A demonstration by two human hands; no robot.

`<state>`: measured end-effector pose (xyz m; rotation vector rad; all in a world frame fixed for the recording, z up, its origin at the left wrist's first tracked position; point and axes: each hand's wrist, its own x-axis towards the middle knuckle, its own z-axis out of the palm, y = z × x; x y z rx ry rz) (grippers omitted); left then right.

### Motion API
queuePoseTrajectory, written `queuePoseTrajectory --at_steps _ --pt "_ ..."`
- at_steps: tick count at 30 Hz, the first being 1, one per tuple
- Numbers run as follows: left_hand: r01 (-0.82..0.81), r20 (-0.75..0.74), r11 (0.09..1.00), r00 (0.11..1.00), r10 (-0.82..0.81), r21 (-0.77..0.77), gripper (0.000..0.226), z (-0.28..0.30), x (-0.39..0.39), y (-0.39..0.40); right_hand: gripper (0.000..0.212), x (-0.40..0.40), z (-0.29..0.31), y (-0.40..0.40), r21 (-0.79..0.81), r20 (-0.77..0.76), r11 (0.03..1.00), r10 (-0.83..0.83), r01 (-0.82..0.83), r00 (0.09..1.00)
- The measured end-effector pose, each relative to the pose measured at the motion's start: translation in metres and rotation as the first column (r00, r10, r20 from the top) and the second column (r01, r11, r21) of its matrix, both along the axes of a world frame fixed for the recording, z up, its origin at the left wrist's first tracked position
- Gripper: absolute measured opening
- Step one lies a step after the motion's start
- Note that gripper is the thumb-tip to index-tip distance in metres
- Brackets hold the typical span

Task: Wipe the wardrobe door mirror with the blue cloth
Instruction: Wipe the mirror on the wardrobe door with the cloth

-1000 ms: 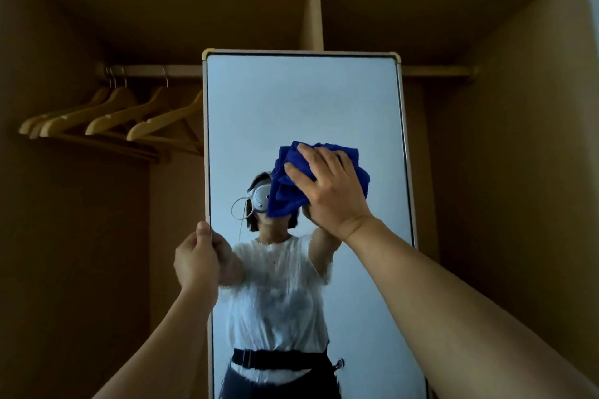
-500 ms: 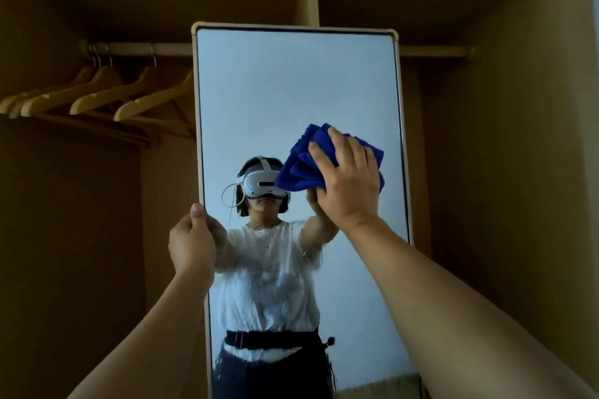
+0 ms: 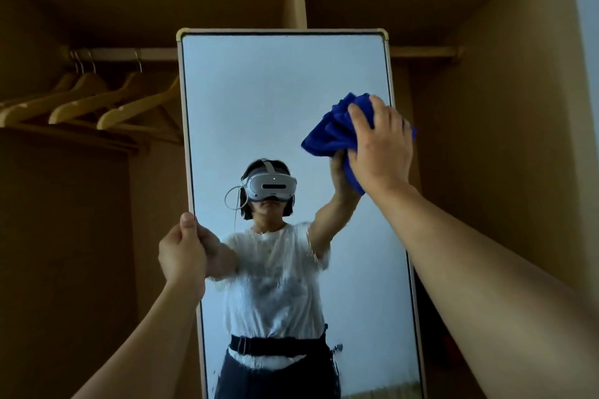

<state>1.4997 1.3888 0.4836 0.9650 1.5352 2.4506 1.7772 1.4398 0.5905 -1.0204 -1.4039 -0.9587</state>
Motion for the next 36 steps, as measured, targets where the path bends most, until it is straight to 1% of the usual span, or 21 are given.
queuePoseTrajectory --at_steps 3,6,10,14,19,23,27,30,31,33,36 --pt "0.001 0.007 1.000 1.000 -0.001 0.006 0.041 0.000 0.001 0.000 0.054 0.002 -0.006 0.002 -0.004 -0.002 1.000 -0.023 0.023 1.000" --pt "0.003 0.008 1.000 1.000 -0.003 -0.005 0.042 0.000 0.000 -0.002 0.057 -0.001 -0.029 0.001 -0.016 -0.086 1.000 0.019 -0.021 0.996" --pt "0.011 0.008 1.000 1.000 -0.011 -0.002 0.042 0.000 0.002 -0.006 0.061 -0.005 -0.076 -0.001 -0.040 -0.174 0.997 0.057 -0.065 0.983" --pt "0.019 0.014 1.000 1.000 -0.019 -0.022 0.041 0.002 0.004 -0.009 0.063 -0.009 -0.109 -0.003 -0.055 -0.163 0.994 0.079 -0.089 0.983" --pt "0.050 0.042 0.999 0.998 -0.049 -0.019 0.039 0.005 0.009 -0.014 0.060 -0.017 -0.103 -0.011 -0.074 -0.163 0.987 0.128 -0.142 0.978" --pt "0.091 0.091 0.996 0.992 -0.091 0.011 0.038 0.007 0.014 -0.018 0.057 -0.038 -0.080 -0.023 -0.036 -0.106 0.979 0.198 -0.202 0.974" --pt "0.125 0.092 0.991 0.988 -0.128 0.040 0.037 0.008 0.016 -0.023 0.056 -0.068 -0.069 -0.033 -0.038 -0.035 0.966 0.254 -0.255 0.967" --pt "0.187 0.166 0.981 0.967 -0.194 0.055 0.038 0.008 0.013 -0.028 0.049 -0.082 -0.084 -0.035 0.019 0.050 0.970 0.242 -0.243 0.969" --pt "0.195 0.182 0.980 0.963 -0.199 0.038 0.038 0.007 0.012 -0.030 0.046 -0.085 -0.092 -0.034 0.053 0.081 0.969 0.237 -0.242 0.968" --pt "0.211 0.178 0.977 0.962 -0.208 0.004 0.038 0.004 0.009 -0.031 0.041 -0.088 -0.114 -0.033 0.104 0.147 0.965 0.224 -0.240 0.964" --pt "0.249 0.149 0.967 0.959 -0.240 -0.047 0.036 -0.001 0.004 -0.032 0.039 -0.094 -0.149 -0.033 0.125 0.255 0.963 0.203 -0.240 0.945"
